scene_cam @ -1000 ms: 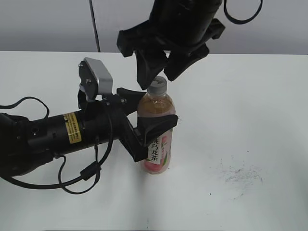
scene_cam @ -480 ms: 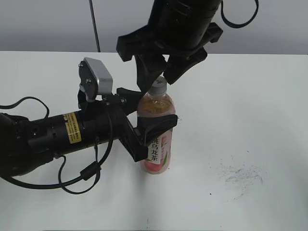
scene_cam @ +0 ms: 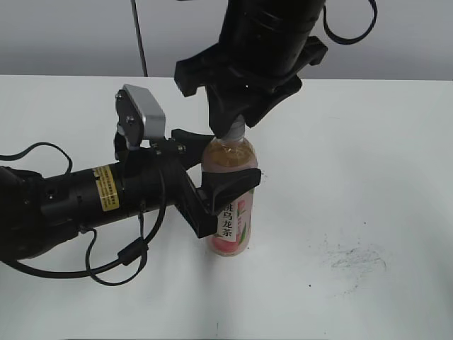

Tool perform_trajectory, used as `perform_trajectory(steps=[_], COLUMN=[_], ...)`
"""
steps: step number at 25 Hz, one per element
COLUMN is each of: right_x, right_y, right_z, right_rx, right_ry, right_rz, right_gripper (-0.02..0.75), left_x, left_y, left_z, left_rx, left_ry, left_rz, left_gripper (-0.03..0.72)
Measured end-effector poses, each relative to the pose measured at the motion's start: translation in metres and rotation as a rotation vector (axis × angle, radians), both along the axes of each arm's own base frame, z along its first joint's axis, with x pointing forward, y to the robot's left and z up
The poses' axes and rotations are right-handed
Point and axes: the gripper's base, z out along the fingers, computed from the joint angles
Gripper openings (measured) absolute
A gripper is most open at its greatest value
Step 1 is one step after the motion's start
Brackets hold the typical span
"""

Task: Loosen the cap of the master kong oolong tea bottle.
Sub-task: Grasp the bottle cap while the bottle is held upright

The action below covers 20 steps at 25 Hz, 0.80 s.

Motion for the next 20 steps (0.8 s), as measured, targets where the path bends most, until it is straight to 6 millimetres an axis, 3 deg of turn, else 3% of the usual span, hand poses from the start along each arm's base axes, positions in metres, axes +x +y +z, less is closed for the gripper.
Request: perform_trajectory(steps=[4, 20], right_x=[0.0007, 0.0006], right_y=[-0.001, -0.0009], right_z=[-0.0002, -0.0001], right_rx=[-0.01, -0.027], right_ry=[-0.007, -0.05], right_rz=[0.007, 0.155], right_gripper=[0.272, 0.266], left_x=[0.0, 0.0002], left_y=[0.0, 0.0001], left_z=[0.0, 0.0], left_rx=[0.0, -0.001], left_ry=[0.0, 0.0], left_rz=[0.0, 0.002], left_gripper=[0.459, 0.459])
